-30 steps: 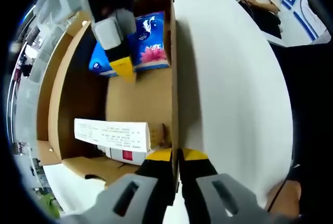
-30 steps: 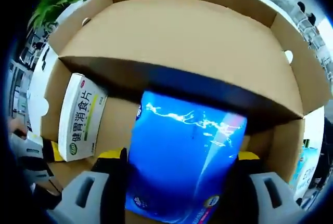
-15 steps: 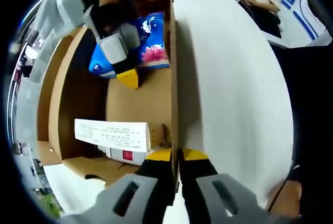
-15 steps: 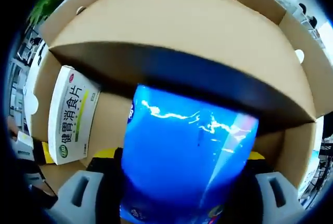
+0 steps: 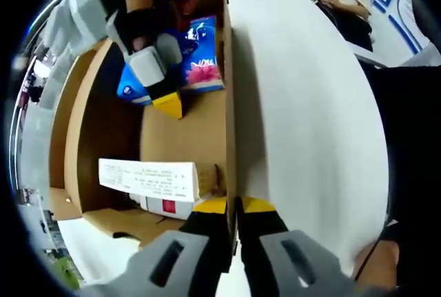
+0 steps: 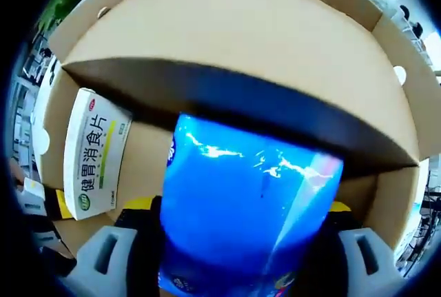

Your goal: Operate the shoe box by opening the lid, removing the specified soft item, and placing it in the target area until the item is outside and the box remains undamaged.

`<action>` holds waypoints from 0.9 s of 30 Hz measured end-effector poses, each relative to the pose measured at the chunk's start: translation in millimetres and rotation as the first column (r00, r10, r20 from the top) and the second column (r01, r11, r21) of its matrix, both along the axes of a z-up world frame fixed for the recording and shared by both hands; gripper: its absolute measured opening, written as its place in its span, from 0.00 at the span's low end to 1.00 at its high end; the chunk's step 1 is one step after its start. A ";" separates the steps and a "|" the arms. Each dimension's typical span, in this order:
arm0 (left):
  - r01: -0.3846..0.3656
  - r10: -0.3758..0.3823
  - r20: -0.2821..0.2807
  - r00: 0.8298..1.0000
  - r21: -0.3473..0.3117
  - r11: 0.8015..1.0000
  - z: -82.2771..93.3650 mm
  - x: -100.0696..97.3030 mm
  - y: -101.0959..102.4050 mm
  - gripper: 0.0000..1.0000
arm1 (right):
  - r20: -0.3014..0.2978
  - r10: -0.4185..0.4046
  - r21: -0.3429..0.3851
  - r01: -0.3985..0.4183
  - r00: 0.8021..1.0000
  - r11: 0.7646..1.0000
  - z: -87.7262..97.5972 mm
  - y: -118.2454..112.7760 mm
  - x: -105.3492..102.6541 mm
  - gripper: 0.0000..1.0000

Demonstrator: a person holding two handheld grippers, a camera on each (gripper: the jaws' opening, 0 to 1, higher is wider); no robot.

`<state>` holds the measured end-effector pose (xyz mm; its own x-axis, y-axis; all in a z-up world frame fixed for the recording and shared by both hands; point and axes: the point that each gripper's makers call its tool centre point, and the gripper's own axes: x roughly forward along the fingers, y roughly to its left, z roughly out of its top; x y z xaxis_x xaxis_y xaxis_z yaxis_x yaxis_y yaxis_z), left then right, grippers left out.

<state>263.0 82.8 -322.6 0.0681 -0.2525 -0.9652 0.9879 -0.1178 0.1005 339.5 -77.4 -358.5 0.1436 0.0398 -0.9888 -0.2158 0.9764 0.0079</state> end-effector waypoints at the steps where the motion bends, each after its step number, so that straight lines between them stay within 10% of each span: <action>1: 0.000 0.000 0.000 1.000 0.000 1.000 0.0 0.1 0.0 0.04 | 0.003 0.000 0.000 0.000 1.000 1.000 0.0 0.0 0.1 0.94; 27: 0.000 0.000 0.006 1.000 0.020 1.000 -0.6 6.1 1.0 0.04 | 0.014 -0.005 -0.002 0.005 1.000 1.000 4.6 -0.6 -1.2 0.85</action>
<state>269.1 83.8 -323.2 0.0742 -0.2329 -0.9697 0.9873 -0.1200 0.1043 338.3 -78.0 -353.9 0.1574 0.0372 -0.9868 -0.2109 0.9775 0.0032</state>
